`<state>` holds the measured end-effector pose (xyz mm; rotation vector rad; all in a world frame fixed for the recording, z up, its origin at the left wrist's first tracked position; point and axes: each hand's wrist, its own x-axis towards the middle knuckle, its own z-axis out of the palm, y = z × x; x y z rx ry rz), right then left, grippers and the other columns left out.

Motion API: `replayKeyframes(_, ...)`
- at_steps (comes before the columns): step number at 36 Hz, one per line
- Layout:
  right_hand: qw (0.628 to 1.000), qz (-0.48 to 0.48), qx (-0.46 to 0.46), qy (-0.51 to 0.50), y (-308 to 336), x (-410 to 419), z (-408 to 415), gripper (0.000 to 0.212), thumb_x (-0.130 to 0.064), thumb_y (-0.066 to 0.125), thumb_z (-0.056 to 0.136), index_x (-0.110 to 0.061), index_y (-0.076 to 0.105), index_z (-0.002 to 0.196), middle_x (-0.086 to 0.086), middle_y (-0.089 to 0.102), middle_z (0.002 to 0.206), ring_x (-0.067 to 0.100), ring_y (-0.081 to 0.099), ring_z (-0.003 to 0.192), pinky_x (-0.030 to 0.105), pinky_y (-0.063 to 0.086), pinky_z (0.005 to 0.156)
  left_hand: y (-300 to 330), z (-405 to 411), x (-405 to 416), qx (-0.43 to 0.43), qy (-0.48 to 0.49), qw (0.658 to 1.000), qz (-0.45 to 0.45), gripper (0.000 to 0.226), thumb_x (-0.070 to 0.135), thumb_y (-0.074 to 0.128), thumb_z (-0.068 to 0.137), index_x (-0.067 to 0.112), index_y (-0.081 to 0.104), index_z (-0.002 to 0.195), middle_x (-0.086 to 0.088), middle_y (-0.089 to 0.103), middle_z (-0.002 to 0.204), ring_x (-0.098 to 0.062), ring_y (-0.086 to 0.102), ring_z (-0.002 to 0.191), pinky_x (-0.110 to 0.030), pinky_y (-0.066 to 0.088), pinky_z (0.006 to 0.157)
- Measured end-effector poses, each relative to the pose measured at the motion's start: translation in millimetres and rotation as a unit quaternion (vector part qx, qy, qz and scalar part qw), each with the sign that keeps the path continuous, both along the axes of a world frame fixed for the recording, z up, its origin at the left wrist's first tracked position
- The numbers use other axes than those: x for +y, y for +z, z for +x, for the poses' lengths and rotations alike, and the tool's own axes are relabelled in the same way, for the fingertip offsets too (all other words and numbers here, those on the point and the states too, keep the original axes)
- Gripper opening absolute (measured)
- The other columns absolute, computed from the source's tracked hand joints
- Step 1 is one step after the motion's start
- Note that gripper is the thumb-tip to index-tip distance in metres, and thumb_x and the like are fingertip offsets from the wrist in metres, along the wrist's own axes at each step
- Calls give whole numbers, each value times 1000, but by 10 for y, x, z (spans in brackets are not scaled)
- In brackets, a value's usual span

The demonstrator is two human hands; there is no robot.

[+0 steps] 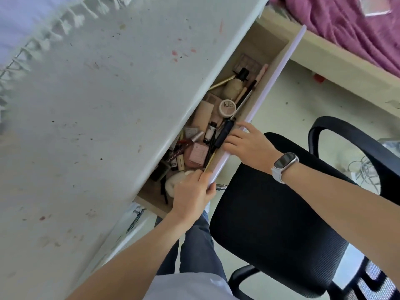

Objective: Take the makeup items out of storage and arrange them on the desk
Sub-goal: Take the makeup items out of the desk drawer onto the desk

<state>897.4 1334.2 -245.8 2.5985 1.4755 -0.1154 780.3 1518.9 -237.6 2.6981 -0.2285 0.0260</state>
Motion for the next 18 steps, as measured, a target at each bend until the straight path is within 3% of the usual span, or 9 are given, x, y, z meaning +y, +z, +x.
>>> replayKeyframes(4,1000,-4,6,-8,-48,-112,-58,26,0,52,78,-19,64,91,-3,67,95,21,63,94,40,41,101,-58,-54,-100,23,-13,1000,2,19,17,80,63,8,69,76,-3,56,58,-19,53,46,-27,43,34)
replayKeyframes(13,999,37,21,-29,-123,-166,-103,24,-1,63,73,-19,67,88,-3,69,93,20,64,93,38,44,97,-142,-62,-163,16,-21,999,19,22,23,82,61,12,66,73,0,57,60,-14,53,46,-18,32,37)
replayKeyframes(16,997,47,40,-40,-103,-158,-117,20,-6,66,74,-20,67,89,-2,68,95,20,63,95,39,40,100,-164,-78,-129,40,-21,999,-10,21,29,74,73,10,67,80,-2,60,65,-17,57,52,-23,40,38)
replayKeyframes(18,996,44,52,-57,-79,-135,-144,21,-9,64,74,-19,68,92,-2,67,96,21,62,98,42,36,104,-167,-85,-59,63,-32,997,-39,29,37,58,83,10,68,88,-3,62,73,-18,60,61,-28,47,42)
